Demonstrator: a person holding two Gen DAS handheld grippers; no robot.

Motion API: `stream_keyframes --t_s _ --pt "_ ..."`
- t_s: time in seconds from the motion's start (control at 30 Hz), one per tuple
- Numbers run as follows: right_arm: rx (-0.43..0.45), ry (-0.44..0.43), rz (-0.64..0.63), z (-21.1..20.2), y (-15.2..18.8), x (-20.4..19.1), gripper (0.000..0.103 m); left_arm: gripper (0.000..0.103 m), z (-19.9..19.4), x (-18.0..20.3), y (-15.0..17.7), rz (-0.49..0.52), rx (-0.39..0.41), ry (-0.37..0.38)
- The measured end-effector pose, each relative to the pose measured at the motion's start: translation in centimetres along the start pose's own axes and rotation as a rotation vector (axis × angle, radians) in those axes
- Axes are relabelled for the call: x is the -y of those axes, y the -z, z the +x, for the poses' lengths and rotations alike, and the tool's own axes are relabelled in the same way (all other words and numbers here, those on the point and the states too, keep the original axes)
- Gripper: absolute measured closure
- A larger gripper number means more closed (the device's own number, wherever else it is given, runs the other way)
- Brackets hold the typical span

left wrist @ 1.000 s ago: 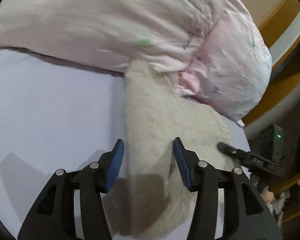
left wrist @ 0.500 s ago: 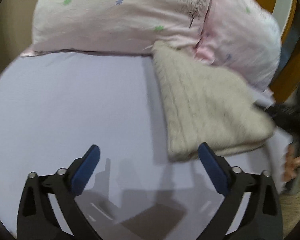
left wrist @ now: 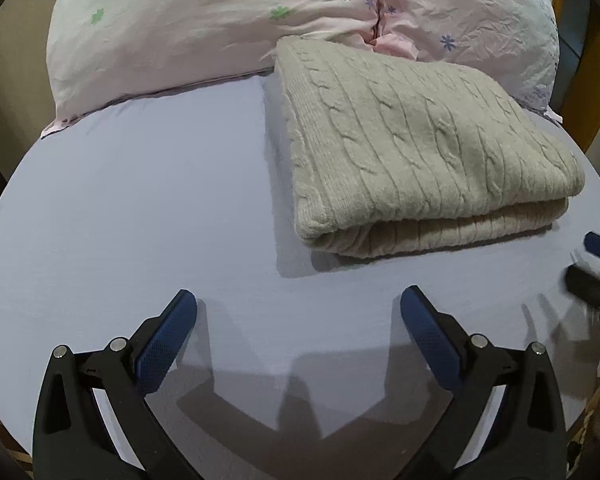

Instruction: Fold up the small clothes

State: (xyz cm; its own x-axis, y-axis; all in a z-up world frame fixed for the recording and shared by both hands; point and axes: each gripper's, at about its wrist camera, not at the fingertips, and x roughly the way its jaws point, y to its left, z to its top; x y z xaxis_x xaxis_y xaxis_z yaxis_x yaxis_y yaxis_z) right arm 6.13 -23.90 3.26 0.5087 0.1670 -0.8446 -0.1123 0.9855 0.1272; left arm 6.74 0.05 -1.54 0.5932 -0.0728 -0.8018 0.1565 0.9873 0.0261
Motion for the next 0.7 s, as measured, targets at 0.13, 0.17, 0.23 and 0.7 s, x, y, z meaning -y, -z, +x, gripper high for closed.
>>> stream_keyframes --t_s 0.13,0.17,0.23,0.7 --pt "-0.047 0.064 -0.025 2.2 0.0 -1.5 0.002 0.001 -0.1 0.1 0.2 0.002 0.014 -0.003" --pt "-0.040 0.110 -0.040 2.6 0.1 -1.8 0.002 0.001 -0.1 0.1 0.2 0.002 0.015 -0.004" --pt "-0.037 0.115 -0.034 2.7 0.6 -2.0 0.002 0.001 -0.1 0.1 0.2 0.000 0.016 -0.005" --pt "-0.026 0.123 -0.014 2.6 0.9 -2.0 0.002 0.001 0.0 0.1 0.2 0.001 0.017 -0.006"
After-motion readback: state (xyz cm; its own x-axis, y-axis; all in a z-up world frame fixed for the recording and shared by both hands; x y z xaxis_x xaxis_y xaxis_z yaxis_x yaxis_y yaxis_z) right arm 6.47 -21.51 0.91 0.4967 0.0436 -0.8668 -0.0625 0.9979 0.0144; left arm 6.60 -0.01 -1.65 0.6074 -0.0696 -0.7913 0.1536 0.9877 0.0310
